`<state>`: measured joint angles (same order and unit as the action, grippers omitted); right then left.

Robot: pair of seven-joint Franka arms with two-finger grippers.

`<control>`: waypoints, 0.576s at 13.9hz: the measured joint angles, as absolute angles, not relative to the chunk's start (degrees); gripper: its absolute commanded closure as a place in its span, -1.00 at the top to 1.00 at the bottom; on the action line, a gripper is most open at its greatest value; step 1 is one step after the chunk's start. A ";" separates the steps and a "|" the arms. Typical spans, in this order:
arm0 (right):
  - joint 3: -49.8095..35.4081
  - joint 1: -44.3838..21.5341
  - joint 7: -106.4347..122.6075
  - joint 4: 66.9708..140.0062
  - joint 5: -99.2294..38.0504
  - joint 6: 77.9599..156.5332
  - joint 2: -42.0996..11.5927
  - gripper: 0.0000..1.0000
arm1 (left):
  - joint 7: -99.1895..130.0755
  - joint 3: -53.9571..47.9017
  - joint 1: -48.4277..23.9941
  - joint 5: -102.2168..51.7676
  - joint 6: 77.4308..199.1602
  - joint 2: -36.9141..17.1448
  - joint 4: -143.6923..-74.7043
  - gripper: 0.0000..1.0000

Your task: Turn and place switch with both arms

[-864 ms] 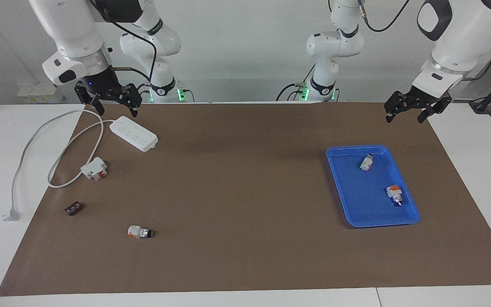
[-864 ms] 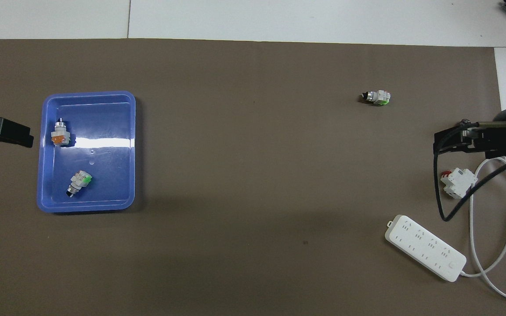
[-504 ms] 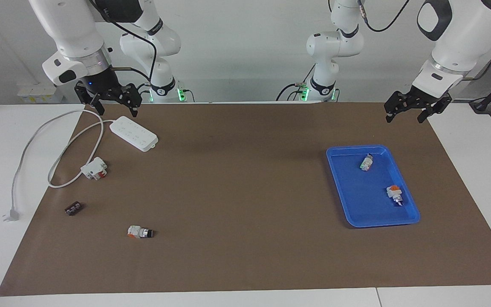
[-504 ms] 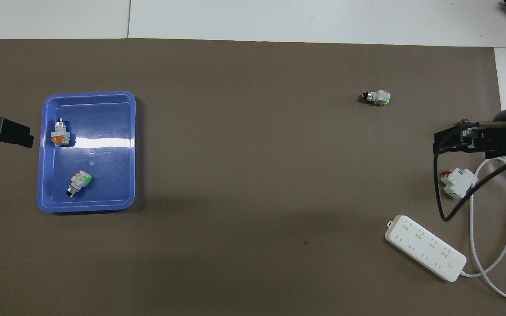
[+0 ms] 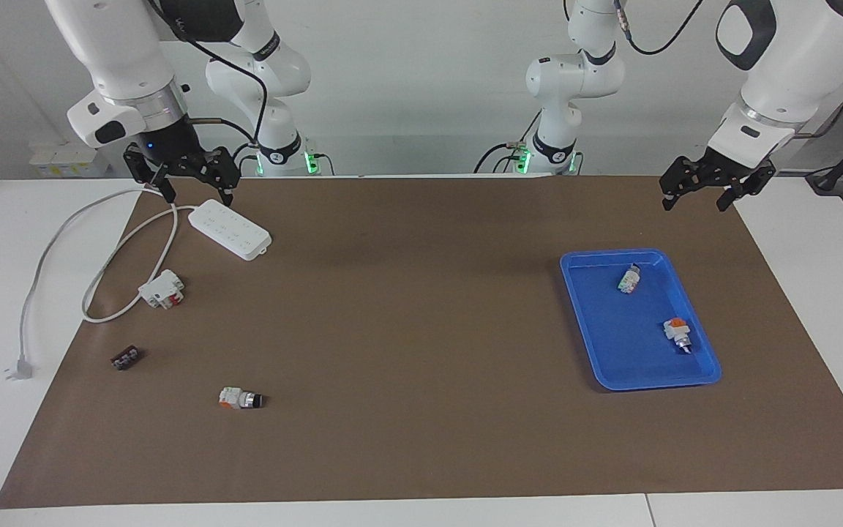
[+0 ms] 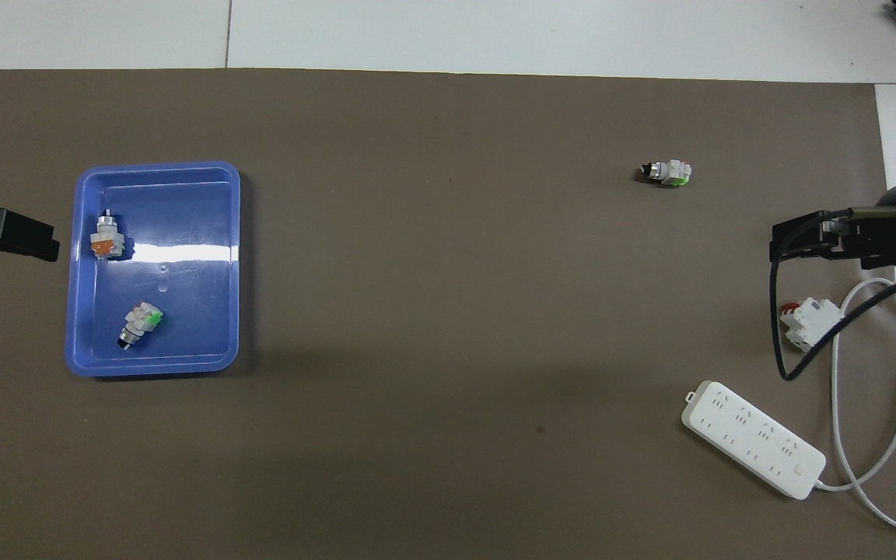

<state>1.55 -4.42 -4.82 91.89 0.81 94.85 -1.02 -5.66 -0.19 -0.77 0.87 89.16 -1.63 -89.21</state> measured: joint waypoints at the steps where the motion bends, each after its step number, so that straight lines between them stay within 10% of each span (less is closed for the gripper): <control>1: 1.55 -4.24 -3.67 91.72 0.81 96.25 -2.44 1.00 | -5.66 -0.19 -0.77 0.87 89.16 -1.63 -89.21 1.00; 8: 0.54 -1.94 6.79 72.78 0.15 100.58 -24.09 1.00 | -5.66 -0.19 -0.77 0.87 89.16 -1.63 -89.21 1.00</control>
